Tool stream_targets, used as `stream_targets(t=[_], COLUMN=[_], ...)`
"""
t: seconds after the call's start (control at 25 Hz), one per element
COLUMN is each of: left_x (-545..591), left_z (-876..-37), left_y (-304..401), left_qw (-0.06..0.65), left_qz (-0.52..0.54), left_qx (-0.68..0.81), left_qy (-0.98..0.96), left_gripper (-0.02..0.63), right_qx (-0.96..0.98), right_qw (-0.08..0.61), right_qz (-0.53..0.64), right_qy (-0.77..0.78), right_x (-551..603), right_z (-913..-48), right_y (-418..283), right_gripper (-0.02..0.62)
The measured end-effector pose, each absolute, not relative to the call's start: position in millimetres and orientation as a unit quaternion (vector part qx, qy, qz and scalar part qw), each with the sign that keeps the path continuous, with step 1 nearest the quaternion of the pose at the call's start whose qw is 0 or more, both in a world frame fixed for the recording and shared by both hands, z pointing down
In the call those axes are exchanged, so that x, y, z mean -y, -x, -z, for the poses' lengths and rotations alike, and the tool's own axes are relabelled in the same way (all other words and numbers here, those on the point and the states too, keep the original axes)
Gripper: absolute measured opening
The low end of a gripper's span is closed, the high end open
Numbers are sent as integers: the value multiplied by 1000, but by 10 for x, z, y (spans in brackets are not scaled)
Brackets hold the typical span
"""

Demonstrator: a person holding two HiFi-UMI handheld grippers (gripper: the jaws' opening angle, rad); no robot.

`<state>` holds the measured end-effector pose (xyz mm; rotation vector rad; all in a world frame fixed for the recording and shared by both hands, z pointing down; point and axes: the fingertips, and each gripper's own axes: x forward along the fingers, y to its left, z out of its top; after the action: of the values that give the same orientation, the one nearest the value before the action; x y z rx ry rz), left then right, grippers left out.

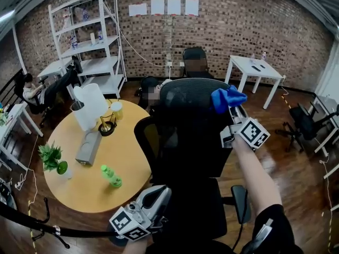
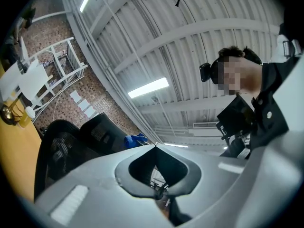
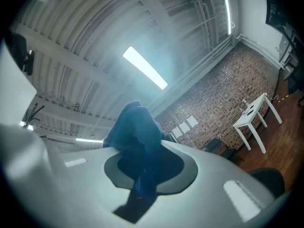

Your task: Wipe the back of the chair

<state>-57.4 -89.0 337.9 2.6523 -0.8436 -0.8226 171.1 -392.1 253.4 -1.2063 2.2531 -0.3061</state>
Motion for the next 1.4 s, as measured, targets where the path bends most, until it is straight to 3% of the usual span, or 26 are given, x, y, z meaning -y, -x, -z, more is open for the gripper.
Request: stream_targets(t=[0.56, 1.16, 1.4], left_x=[962, 802, 683], left_z=[-3442, -3511, -3539], left_y=[394, 709, 943], left_qw=[141, 138, 129], left_qz=[290, 289, 281], left_qx=[244, 305, 345], left_qy=[-915, -897, -886], left_gripper=[-8, -8, -8], right_qx=[-758, -885, -917], right_qw=[281, 132, 118], right_qz=[-6, 45, 71], right_qy=[589, 444, 374], right_x=[3301, 3734, 3755], right_z=[-2197, -3156, -3410], right_y=[-3175, -1129, -268], right_gripper=[52, 54, 54])
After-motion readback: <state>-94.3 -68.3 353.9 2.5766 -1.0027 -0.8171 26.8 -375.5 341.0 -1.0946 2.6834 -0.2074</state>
